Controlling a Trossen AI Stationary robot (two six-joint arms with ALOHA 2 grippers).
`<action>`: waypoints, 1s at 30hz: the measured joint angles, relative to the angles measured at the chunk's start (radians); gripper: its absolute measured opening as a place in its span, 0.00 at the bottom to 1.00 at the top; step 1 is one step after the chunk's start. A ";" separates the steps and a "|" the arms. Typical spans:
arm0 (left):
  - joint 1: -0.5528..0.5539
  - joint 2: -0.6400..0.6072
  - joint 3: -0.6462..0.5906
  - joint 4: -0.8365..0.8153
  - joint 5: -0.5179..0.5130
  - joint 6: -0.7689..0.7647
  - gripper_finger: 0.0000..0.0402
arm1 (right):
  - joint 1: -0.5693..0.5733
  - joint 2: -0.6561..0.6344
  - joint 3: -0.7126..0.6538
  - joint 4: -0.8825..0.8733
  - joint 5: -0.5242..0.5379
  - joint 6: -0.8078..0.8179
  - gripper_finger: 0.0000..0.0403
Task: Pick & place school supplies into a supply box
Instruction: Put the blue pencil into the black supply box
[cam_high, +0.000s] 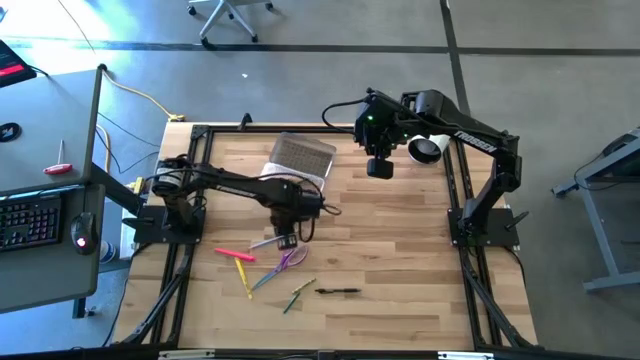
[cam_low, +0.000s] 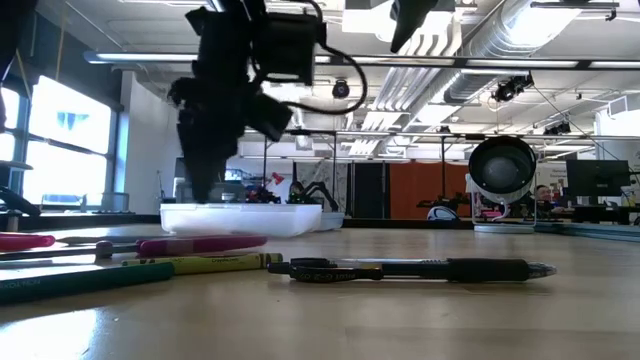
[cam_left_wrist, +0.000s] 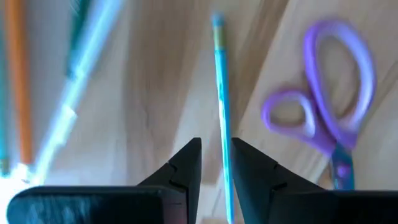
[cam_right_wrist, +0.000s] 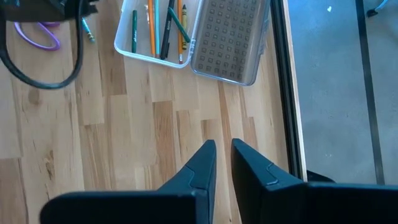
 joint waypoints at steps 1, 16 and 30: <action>-0.013 0.000 -0.011 -0.012 0.017 -0.002 0.30 | 0.000 0.000 0.000 -0.002 0.000 0.000 0.07; -0.347 -0.004 -0.143 -0.029 -0.264 -0.324 0.22 | 0.000 0.000 0.000 0.001 0.000 0.000 0.07; -0.402 -0.360 -0.557 0.494 -0.547 -0.474 0.22 | 0.000 0.000 0.000 0.001 -0.046 0.002 0.06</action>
